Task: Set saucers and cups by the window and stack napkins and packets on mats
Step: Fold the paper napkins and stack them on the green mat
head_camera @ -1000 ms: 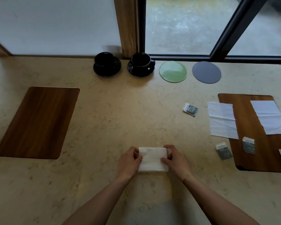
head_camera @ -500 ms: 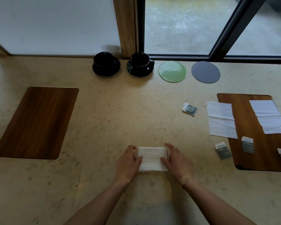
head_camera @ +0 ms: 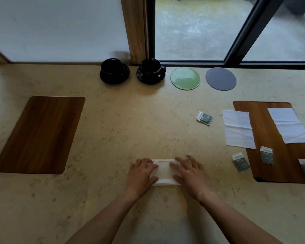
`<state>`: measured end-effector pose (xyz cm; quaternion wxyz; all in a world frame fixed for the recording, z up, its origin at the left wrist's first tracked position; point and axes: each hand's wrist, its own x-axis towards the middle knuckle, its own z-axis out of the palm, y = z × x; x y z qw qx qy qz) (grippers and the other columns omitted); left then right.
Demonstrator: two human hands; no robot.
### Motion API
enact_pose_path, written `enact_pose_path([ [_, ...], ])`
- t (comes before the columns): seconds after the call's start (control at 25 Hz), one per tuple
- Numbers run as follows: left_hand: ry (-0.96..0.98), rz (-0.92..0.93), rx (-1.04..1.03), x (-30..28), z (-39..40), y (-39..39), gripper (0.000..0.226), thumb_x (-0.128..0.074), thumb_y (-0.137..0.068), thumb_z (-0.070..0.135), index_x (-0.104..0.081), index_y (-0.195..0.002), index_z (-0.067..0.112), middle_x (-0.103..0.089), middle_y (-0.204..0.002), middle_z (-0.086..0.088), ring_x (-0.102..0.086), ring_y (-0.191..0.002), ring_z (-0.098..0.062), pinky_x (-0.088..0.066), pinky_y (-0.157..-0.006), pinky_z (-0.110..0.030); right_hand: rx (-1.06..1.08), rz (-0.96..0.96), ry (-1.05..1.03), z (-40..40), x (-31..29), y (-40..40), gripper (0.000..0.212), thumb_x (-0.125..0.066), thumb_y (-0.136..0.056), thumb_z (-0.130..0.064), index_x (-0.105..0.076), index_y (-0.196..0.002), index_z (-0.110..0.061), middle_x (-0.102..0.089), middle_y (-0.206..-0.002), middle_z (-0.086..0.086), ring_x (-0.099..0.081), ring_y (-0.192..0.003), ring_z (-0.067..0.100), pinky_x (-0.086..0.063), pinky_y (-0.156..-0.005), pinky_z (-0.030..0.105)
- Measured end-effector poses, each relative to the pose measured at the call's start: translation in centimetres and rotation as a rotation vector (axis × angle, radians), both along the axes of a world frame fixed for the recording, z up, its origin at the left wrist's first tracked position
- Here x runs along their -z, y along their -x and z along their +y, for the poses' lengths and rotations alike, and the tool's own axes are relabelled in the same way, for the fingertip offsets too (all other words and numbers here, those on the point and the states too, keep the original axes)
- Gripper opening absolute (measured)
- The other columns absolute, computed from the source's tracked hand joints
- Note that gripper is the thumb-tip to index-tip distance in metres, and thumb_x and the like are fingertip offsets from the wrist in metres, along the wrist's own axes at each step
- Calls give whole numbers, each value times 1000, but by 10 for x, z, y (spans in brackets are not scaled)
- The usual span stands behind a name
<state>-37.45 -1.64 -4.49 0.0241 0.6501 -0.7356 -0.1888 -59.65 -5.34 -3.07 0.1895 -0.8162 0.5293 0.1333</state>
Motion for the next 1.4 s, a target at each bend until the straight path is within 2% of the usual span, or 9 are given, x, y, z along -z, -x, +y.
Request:
enact_pose_path([
  [0.16,-3,-21,36,3,1,-8,56,-61,-77,55,-53,-128,33,-49,-132,2,-42,-122,-25,-38,-95,-41,-17,26,-53,1,0,6,57,-31,-97,-56,-9,-149,-48,0,-161,-17,8,-149,25,-7,-116,44],
  [0.48,-35,-50,62,1,2,-10,64,-57,-80,59,-42,-137,35,-39,-142,4,-32,-131,-23,-30,-103,-42,-30,38,-87,2,2,9,62,-34,-96,-57,-1,-149,-49,8,-160,-18,13,-148,29,-4,-118,49],
  [0.64,-30,-43,65,1,3,-9,64,-57,-80,59,-43,-137,34,-40,-141,3,-33,-131,-23,-30,-103,-42,-10,32,-61,6,2,9,63,-32,-96,-58,0,-149,-47,12,-160,-15,12,-148,28,-5,-118,48],
  [0.76,22,-67,76,-4,1,-8,65,-60,-76,58,-50,-133,29,-50,-133,2,-43,-124,-24,-37,-97,-41,17,-12,-34,11,2,13,64,-25,-94,-62,3,-149,-46,20,-156,-16,12,-148,26,-5,-118,47],
  [0.92,128,-66,37,-11,-7,1,56,-62,-72,57,-62,-119,28,-60,-117,3,-54,-109,-22,-45,-85,-39,86,-75,-7,4,-6,37,69,-9,-84,-69,0,-149,-47,12,-158,-18,8,-149,22,-10,-118,46],
  [1.04,173,-18,-31,-18,-24,35,47,-68,-72,51,-66,-111,26,-64,-110,3,-59,-100,-22,-47,-77,-37,155,-104,20,-9,-17,73,63,-20,-91,-66,-5,-149,-47,5,-160,-18,8,-149,19,-9,-119,45],
  [1.16,195,25,-45,-24,-44,86,41,-73,-76,45,-67,-113,26,-64,-111,2,-59,-102,-22,-46,-79,-37,216,-130,27,-27,-28,120,59,-28,-96,-61,-10,-150,-46,-1,-160,-19,4,-149,18,-9,-118,45],
  [1.4,192,126,-64,-33,-93,181,33,-65,-86,43,-67,-115,27,-65,-112,2,-55,-107,-22,-42,-85,-38,315,-138,86,-60,-28,226,52,-31,-98,-56,-25,-148,-42,-19,-159,-15,-13,-148,19,-20,-117,47],
])
